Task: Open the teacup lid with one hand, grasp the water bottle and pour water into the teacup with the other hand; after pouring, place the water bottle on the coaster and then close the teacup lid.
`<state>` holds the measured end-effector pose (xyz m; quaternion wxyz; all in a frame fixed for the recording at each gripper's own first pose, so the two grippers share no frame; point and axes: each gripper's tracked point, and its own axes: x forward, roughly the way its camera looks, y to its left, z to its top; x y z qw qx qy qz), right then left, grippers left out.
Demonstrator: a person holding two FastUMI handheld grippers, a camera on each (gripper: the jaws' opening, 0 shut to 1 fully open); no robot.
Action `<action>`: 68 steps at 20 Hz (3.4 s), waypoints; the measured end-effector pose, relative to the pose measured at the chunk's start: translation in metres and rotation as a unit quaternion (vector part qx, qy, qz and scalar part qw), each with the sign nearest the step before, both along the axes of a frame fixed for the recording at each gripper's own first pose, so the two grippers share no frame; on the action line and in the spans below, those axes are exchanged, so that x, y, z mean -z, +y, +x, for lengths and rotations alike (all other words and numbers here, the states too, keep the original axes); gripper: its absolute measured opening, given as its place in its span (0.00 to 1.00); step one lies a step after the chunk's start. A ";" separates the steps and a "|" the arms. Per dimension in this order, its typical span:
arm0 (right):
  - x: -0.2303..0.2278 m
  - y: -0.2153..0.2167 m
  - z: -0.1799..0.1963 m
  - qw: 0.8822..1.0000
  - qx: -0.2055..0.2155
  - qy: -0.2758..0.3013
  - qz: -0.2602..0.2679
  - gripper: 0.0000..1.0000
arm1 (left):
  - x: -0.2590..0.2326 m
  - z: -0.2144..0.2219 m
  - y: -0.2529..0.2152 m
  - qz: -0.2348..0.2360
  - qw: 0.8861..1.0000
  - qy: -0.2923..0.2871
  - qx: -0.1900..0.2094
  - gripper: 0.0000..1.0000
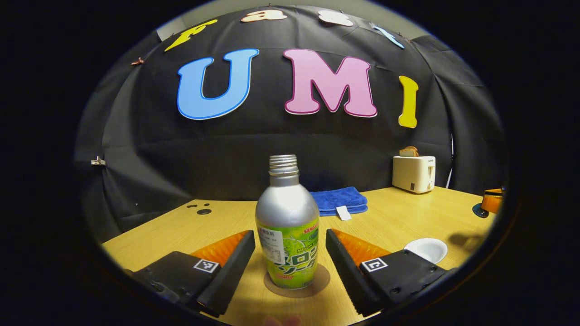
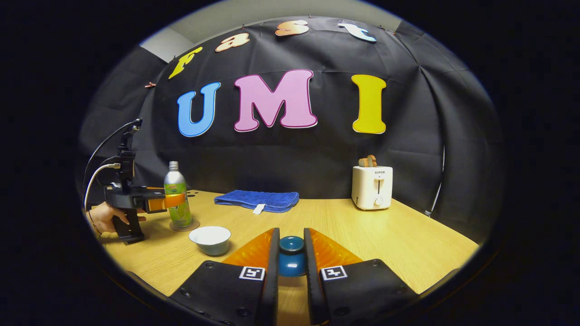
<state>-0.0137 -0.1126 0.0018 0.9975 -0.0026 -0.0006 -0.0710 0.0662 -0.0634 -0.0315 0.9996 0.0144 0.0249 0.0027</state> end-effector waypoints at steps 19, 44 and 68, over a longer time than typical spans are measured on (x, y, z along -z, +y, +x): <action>0.023 0.137 0.077 0.988 -0.143 0.060 0.001 0.30 | 0.004 -0.094 0.005 -0.009 0.999 -0.032 0.017 0.98; 0.032 0.140 0.092 0.987 -0.133 0.095 0.006 0.52 | 0.006 -0.090 0.001 -0.010 0.999 -0.033 0.030 0.98; 0.000 0.069 0.006 0.997 -0.078 0.001 0.002 0.98 | 0.008 -0.086 0.002 -0.009 0.999 -0.034 0.026 0.98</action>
